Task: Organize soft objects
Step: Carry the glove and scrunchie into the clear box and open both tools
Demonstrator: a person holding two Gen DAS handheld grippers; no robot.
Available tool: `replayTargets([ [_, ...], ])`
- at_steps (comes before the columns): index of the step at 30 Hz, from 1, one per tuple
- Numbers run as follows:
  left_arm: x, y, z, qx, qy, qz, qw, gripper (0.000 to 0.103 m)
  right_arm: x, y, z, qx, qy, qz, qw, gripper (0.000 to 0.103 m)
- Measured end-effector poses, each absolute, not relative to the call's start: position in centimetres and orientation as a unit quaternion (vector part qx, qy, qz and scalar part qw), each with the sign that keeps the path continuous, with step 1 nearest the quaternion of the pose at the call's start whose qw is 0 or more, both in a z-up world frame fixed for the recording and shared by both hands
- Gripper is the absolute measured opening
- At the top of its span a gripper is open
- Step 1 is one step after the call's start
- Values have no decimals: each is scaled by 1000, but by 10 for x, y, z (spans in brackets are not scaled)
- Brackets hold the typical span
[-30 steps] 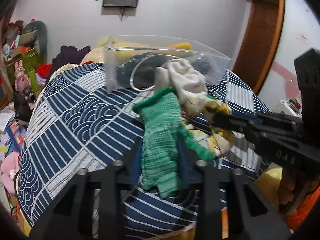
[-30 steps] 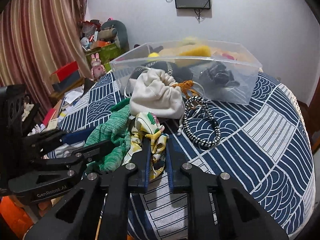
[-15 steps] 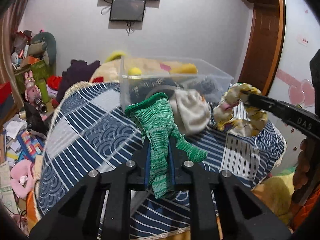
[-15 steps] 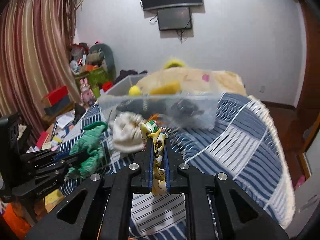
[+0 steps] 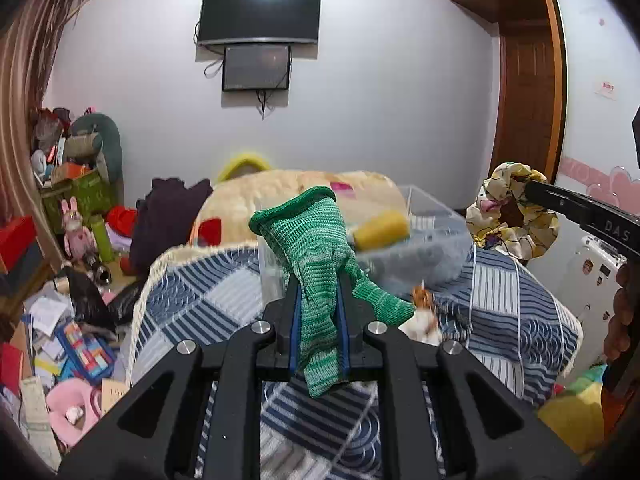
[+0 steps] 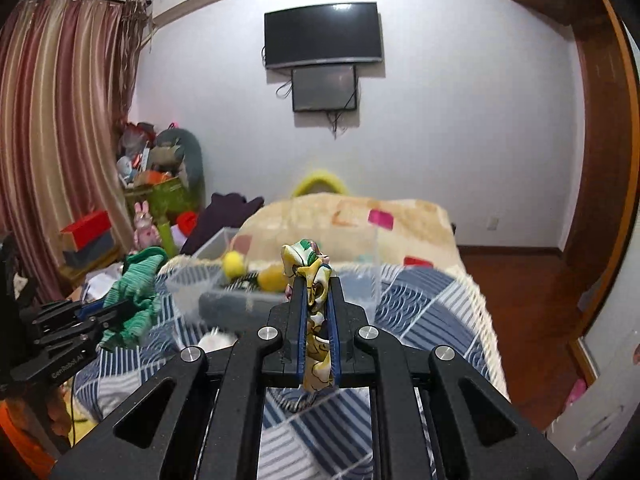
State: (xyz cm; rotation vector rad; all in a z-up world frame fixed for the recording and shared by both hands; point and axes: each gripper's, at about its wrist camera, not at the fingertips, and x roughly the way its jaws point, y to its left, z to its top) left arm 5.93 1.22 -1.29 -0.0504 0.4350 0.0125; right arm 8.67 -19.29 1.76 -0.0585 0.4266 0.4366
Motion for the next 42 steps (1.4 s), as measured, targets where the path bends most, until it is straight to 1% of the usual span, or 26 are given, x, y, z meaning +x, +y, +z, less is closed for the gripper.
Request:
replayTargets([
  [8, 88, 18, 12, -23, 199, 15, 980, 15, 118, -184, 27, -16, 200, 199, 959, 8],
  [13, 110, 25, 15, -37, 208, 10, 977, 15, 134, -176, 23, -13, 209, 198, 958, 8],
  [22, 157, 30, -11, -34, 252, 13, 967, 15, 148, -166, 10, -35, 219, 183, 958, 8],
  [31, 184, 21, -36, -19, 285, 13, 958, 15, 164, -156, -14, -80, 260, 175, 946, 8],
  [34, 184, 19, -36, -17, 287, 12, 958, 18, 165, -153, -18, -91, 270, 179, 942, 8],
  [36, 185, 19, -35, -16, 290, 14, 957, 24, 165, -153, -20, -94, 276, 181, 939, 8],
  [38, 184, 19, -35, -15, 290, 14, 957, 34, 166, -153, -20, -95, 282, 183, 937, 11],
  [39, 182, 19, -34, -16, 290, 15, 957, 36, 168, -152, -20, -95, 284, 184, 936, 13],
  [41, 180, 19, -33, -18, 289, 14, 957, 40, 167, -153, -19, -95, 288, 186, 935, 27],
  [42, 179, 19, -32, -21, 290, 11, 957, 41, 166, -154, -18, -93, 287, 187, 935, 31],
])
